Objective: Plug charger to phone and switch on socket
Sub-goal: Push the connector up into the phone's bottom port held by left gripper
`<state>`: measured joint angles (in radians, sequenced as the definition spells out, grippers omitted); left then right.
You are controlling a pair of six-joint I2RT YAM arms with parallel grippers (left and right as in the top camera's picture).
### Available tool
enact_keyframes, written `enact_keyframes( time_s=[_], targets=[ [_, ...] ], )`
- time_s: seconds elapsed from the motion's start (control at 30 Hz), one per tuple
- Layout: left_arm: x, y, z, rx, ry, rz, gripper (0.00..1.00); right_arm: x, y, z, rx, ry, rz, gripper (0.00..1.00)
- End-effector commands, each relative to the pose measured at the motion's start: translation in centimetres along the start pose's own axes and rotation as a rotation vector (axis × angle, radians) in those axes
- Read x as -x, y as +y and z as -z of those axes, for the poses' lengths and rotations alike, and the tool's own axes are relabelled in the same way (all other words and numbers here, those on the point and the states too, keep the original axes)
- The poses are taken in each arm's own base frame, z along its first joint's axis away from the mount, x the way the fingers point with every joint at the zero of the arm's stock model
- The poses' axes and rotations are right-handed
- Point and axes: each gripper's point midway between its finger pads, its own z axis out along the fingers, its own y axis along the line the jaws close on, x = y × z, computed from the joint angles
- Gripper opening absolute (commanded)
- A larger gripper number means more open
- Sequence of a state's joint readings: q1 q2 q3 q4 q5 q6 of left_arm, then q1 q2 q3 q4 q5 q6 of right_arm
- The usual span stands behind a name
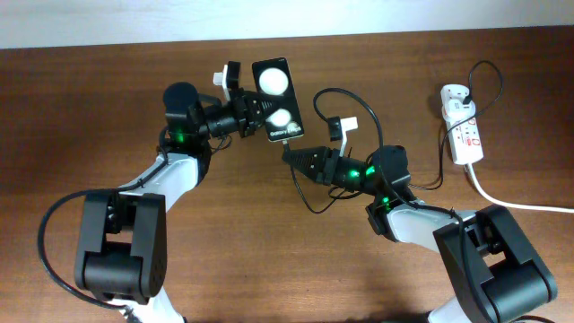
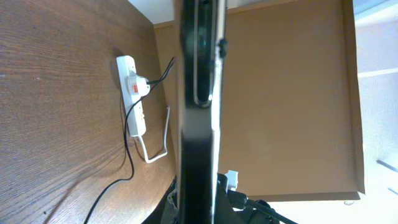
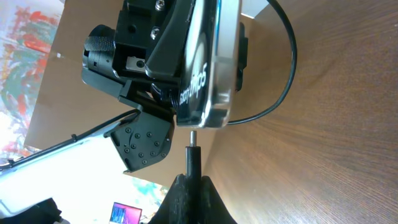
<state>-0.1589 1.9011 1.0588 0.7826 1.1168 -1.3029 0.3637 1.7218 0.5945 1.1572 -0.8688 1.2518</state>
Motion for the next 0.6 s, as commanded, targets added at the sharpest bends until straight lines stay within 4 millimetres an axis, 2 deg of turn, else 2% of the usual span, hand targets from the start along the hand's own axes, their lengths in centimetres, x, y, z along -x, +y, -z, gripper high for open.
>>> enact_keyframes(
  time_s=[0.0,0.57],
  targets=[
    [0.6,-1.1,0.2,-0.012,-0.016,-0.049,0.00,0.2,0.8,-0.3,0.023,0.012,0.038,0.04],
    [0.5,-1.1,0.2,-0.014,-0.008,-0.049,0.00,1.4,0.4,0.2,0.006,-0.037,0.035,0.04]
  ],
)
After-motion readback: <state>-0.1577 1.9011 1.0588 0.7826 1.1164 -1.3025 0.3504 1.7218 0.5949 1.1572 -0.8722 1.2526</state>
